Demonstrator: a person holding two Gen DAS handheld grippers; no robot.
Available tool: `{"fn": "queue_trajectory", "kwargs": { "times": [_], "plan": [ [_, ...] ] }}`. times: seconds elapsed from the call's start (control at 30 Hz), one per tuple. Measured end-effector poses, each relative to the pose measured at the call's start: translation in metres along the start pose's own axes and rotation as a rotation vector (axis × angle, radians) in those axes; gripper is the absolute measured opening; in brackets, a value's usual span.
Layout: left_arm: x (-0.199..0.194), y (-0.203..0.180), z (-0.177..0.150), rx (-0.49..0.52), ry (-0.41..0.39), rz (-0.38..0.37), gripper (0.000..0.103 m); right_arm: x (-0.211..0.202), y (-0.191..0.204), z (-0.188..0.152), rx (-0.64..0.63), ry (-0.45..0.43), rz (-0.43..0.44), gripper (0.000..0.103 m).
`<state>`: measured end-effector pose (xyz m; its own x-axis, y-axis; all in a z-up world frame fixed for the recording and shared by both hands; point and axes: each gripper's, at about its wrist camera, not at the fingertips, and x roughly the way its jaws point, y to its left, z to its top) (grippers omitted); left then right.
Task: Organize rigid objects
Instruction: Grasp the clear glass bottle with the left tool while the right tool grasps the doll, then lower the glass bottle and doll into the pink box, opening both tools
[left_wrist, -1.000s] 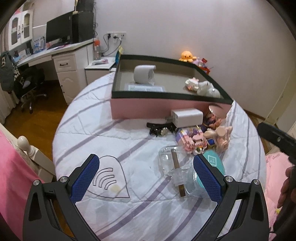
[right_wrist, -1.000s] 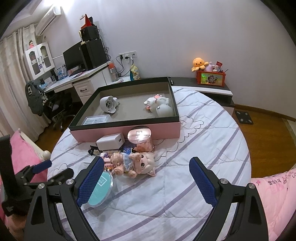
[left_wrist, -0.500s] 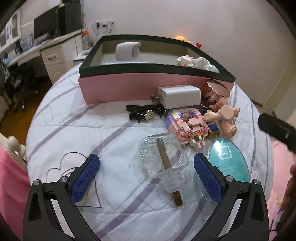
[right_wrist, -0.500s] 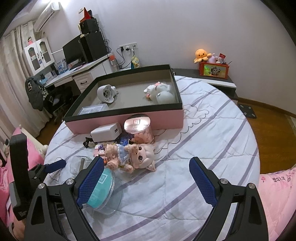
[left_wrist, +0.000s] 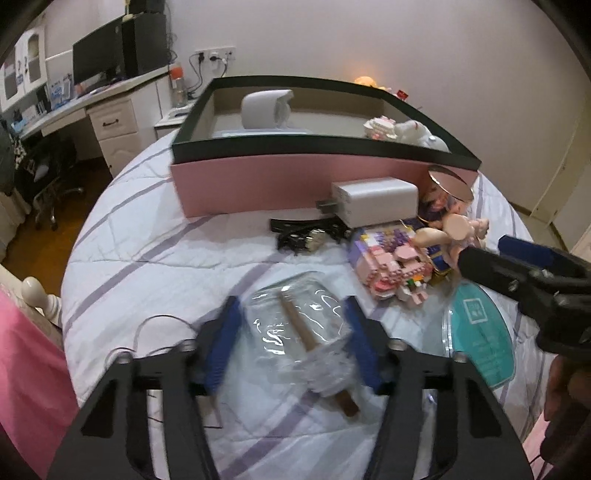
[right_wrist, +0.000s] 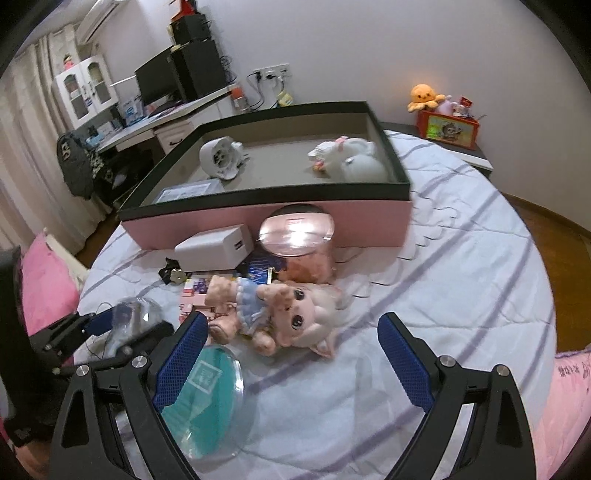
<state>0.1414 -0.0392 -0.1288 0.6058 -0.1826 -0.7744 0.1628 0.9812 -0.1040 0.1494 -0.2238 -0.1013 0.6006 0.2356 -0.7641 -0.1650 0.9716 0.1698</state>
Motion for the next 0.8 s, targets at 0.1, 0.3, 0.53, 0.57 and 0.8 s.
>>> {"fn": "queue_trajectory", "kwargs": {
  "times": [0.1, 0.3, 0.53, 0.57, 0.8],
  "plan": [
    [-0.002, 0.006, 0.0, -0.014, -0.001, -0.022, 0.054, 0.012, 0.005, -0.001, -0.021, 0.025, 0.006, 0.094],
    [-0.005, 0.008, -0.002, -0.018, -0.008, -0.04, 0.054, 0.016, 0.002, -0.007, -0.018, 0.023, 0.043, 0.077],
    [-0.011, 0.013, 0.0, -0.038, -0.02, -0.062, 0.054, 0.005, -0.008, -0.01, 0.023, 0.015, 0.089, 0.076],
    [-0.012, 0.014, 0.001, -0.039, -0.023, -0.062, 0.054, 0.003, -0.008, -0.01, 0.025, 0.013, 0.091, 0.076],
    [-0.027, 0.018, 0.007, -0.049, -0.061, -0.074, 0.054, -0.012, -0.009, -0.008, 0.034, -0.013, 0.093, 0.076]
  ]
}}
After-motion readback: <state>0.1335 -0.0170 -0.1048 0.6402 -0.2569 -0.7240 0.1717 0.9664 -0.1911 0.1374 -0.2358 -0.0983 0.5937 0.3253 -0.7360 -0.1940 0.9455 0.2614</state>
